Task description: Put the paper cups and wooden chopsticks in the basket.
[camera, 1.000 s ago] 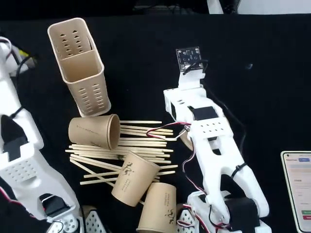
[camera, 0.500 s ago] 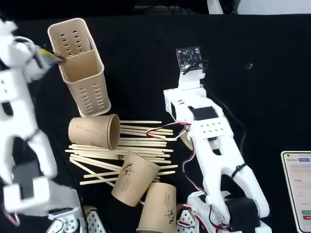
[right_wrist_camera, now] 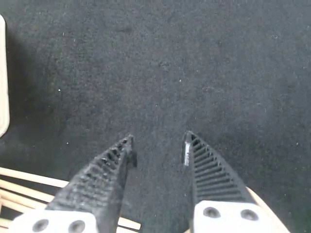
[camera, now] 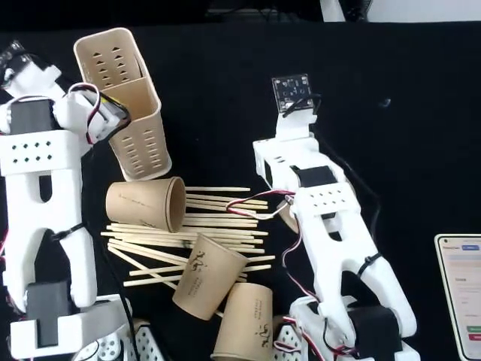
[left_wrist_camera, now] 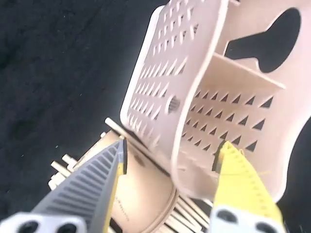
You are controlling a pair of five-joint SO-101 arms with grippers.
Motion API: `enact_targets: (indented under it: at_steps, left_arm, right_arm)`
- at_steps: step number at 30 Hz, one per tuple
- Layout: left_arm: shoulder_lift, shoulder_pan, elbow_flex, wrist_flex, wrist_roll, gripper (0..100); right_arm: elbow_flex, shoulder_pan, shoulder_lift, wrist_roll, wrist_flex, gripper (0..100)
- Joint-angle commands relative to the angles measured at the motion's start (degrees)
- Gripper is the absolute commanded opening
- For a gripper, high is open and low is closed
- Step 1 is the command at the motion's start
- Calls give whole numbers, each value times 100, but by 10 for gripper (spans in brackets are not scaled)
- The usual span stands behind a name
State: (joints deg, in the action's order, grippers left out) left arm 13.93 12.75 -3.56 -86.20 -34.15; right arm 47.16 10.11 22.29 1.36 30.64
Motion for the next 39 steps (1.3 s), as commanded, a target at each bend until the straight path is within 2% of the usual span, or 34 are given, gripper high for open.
enact_targets:
  at_steps: [1, 5, 7, 9, 10, 12, 16, 23, 26, 28, 30, 34, 36, 39]
  left_arm:
    - [167, -84, -13, 290, -237, 309]
    - [185, -224, -13, 255, -378, 298]
    - [220, -409, -13, 246, -369, 217]
    - [193, -611, -13, 290, -255, 84]
    - [167, -752, -66, 299, 0, 23]
    - [158, -998, -4, 343, 774, 56]
    - [220, -1200, 22, 624, 2145, 30]
    - [176, -1165, -488, 791, 4062, 30]
    - [167, -1165, -523, 791, 4571, 30]
    - [167, -1112, -514, 738, 4563, 52]
    - [167, -884, -514, 738, 4237, 127]
    - [176, -312, -514, 721, 2760, 288]
    - [193, -66, -576, 492, 2207, 313]
    - [193, 127, -567, 0, 1960, 313]
  right_arm:
    - [-22, -18, 22, 53, -123, 170]
    - [-13, -18, 22, 53, -123, 170]
    - [-13, -18, 22, 53, -123, 170]
    - [-13, -18, 22, 53, -123, 170]
    - [-13, -18, 22, 53, -123, 170]
    - [-13, -18, 22, 53, -114, 170]
    - [-13, -18, 22, 53, -114, 170]
    - [-13, -18, 22, 53, -123, 170]
    - [-13, -18, 22, 53, -114, 170]
    - [-13, -18, 22, 53, -105, 170]
    - [-13, -18, 22, 53, -105, 170]
    - [-4, -18, 22, 53, -105, 170]
    - [-4, -18, 22, 53, -105, 170]
    - [-4, -18, 22, 53, -114, 170]
